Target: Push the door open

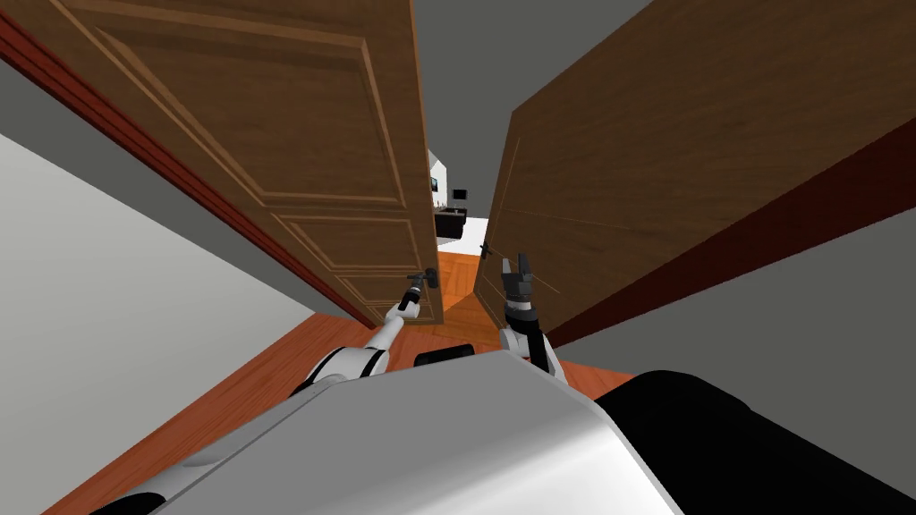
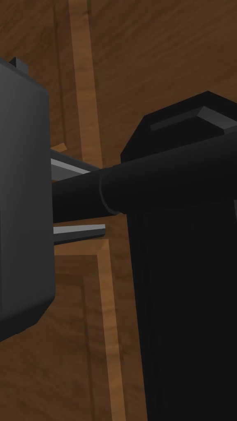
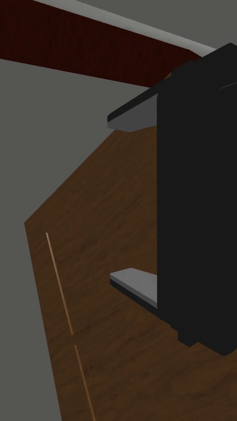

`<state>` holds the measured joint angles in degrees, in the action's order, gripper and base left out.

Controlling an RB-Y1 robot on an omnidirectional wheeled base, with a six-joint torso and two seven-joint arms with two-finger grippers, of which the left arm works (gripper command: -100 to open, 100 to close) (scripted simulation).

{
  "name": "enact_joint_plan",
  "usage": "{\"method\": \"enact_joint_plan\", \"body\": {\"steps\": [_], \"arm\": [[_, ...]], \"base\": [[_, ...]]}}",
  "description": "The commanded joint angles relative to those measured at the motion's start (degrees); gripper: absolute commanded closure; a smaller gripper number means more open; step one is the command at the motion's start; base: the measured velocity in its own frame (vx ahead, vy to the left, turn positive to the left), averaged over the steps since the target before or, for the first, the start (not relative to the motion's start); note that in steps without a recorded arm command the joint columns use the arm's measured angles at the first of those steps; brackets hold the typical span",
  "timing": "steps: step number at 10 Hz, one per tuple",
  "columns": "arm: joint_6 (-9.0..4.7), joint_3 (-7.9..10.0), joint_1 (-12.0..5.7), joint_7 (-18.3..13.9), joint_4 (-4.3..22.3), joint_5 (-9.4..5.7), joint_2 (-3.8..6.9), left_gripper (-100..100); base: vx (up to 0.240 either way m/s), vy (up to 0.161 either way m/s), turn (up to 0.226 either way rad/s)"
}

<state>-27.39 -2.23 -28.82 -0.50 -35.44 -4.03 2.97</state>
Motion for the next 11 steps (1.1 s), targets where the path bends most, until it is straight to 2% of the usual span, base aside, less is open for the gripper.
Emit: {"method": "enact_joint_plan", "body": {"steps": [1,2,4,5,8,9,10,11], "arm": [[0.52,0.78,0.71,0.22,-1.77,-0.16,1.15,100],[0.54,1.91,0.64,0.83,-1.65,-0.44,1.46,100],[0.54,1.91,0.64,0.83,-1.65,-0.44,1.46,100],[0.55,3.08,0.57,1.47,-1.54,-0.73,1.70,100],[0.55,3.08,0.57,1.47,-1.54,-0.73,1.70,100],[0.57,4.28,0.50,2.12,-1.41,-1.02,1.85,100],[0.57,4.28,0.50,2.12,-1.41,-1.02,1.85,100],[0.58,5.08,0.46,2.55,-1.33,-1.22,1.88,100]], "base": [[0.127,-0.058,0.019],[0.152,-0.123,0.099],[0.088,-0.082,0.032],[0.119,-0.077,0.079],[0.053,-0.041,0.020],[0.076,-0.064,0.037],[0.106,-0.087,0.084],[0.115,-0.108,0.094]]}}
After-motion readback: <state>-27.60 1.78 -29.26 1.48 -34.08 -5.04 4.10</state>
